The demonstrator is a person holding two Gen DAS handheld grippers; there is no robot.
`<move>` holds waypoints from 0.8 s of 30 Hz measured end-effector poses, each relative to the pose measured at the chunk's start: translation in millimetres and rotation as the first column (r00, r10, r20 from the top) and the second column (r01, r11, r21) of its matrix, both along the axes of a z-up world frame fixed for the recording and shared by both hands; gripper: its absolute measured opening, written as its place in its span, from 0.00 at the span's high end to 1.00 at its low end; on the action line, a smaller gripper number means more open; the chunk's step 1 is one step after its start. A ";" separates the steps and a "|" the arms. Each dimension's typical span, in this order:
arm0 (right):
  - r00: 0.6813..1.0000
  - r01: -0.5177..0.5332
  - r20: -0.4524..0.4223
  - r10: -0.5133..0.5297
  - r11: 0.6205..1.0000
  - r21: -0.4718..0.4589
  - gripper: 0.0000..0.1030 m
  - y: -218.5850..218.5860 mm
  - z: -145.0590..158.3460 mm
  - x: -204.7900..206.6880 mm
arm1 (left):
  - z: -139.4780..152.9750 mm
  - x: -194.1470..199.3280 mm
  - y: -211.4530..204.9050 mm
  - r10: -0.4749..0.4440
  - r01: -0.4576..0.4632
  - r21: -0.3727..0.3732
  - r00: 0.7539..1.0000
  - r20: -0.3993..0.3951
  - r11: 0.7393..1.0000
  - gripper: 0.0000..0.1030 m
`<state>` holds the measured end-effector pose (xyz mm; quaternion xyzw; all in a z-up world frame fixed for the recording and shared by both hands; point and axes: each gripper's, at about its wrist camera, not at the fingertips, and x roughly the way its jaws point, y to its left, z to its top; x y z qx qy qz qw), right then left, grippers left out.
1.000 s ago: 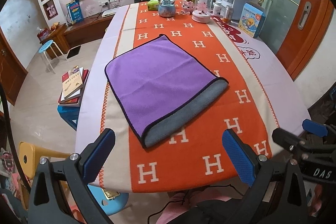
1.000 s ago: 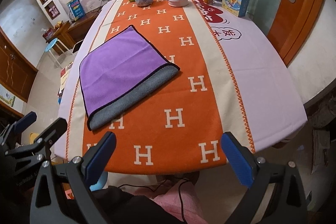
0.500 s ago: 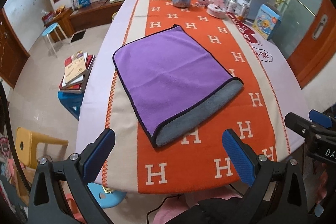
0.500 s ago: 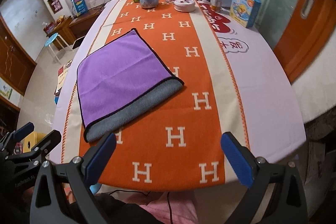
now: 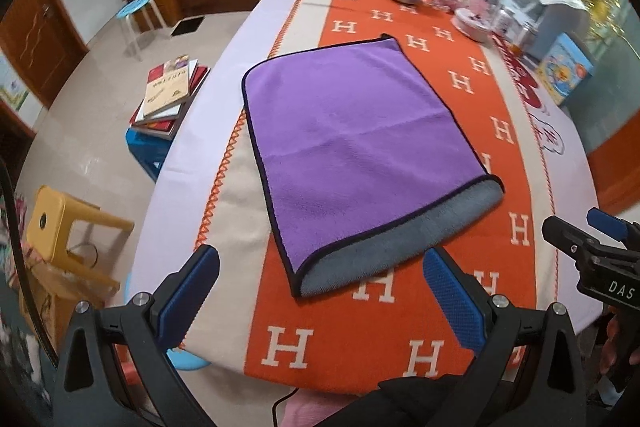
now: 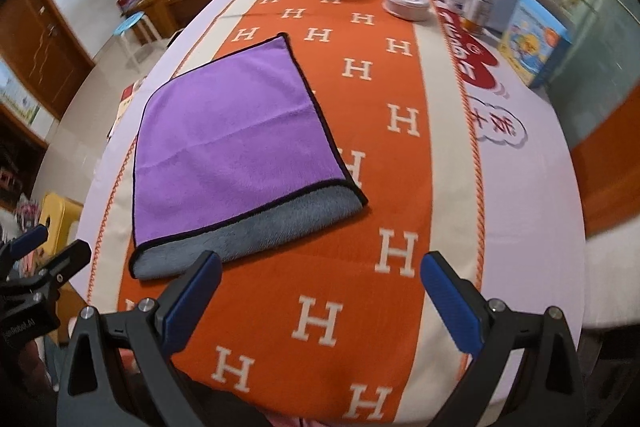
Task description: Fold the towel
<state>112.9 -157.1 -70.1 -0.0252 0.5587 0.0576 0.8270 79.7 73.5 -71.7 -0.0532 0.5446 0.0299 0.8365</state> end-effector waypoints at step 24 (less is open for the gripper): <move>0.924 -0.367 -0.125 0.362 0.930 -0.019 0.19 4.0 -95.5 68.6 | -93.3 30.9 -1.7 0.221 -0.220 0.019 0.968 -0.119 0.975 0.02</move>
